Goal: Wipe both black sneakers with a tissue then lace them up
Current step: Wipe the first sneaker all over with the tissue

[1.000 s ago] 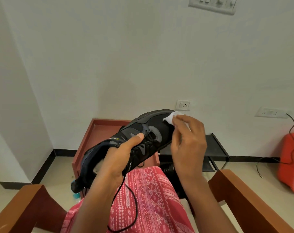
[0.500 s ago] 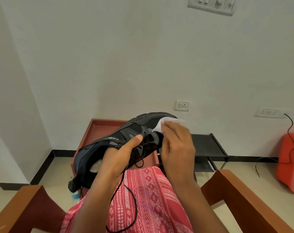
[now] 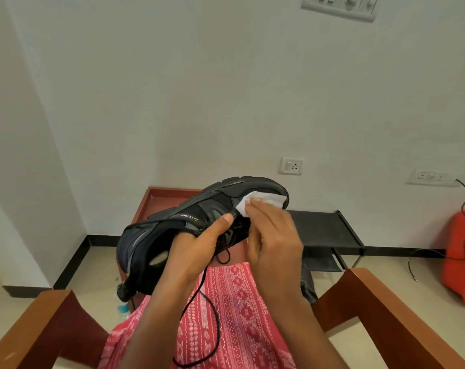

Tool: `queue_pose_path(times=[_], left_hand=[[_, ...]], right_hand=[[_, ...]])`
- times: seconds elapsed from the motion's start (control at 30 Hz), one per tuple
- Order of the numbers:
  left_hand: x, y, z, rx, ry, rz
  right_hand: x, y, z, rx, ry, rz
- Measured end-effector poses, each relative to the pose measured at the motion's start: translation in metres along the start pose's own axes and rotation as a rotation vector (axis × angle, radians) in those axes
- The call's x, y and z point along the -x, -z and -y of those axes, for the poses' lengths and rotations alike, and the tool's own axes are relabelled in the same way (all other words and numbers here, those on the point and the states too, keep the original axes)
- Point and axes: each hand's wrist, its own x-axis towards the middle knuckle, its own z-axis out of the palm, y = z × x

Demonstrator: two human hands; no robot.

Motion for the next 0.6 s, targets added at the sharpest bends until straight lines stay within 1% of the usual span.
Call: queue_pose_path(times=[0.1,0.2,0.27,0.4,0.47,0.53,0.6], left_hand=[[0.0,0.001,0.001,-0.001,0.017,0.028],[0.002,0.0,0.001,-0.005,0.014,0.042],[0.001,-0.003,0.002,-0.007,-0.002,0.031],[0.002,-0.009,0.004,-0.013,-0.038,0.003],[0.002,-0.009,0.006,-0.022,-0.046,0.011],[0.0,-0.006,0.007,-0.048,-0.045,0.014],[0.0,-0.003,0.007,-0.066,-0.028,0.029]], right_hand=[[-0.013,0.003,-0.02,0.036,-0.081,-0.037],[-0.014,0.004,-0.029,0.008,-0.168,-0.072],[-0.008,0.001,-0.021,0.005,-0.155,-0.054],[0.009,-0.004,0.007,-0.071,-0.034,-0.021],[0.009,-0.004,0.01,-0.085,-0.002,-0.001],[0.003,-0.003,0.002,-0.077,-0.005,0.041],[-0.01,-0.001,-0.017,-0.048,-0.102,0.069]])
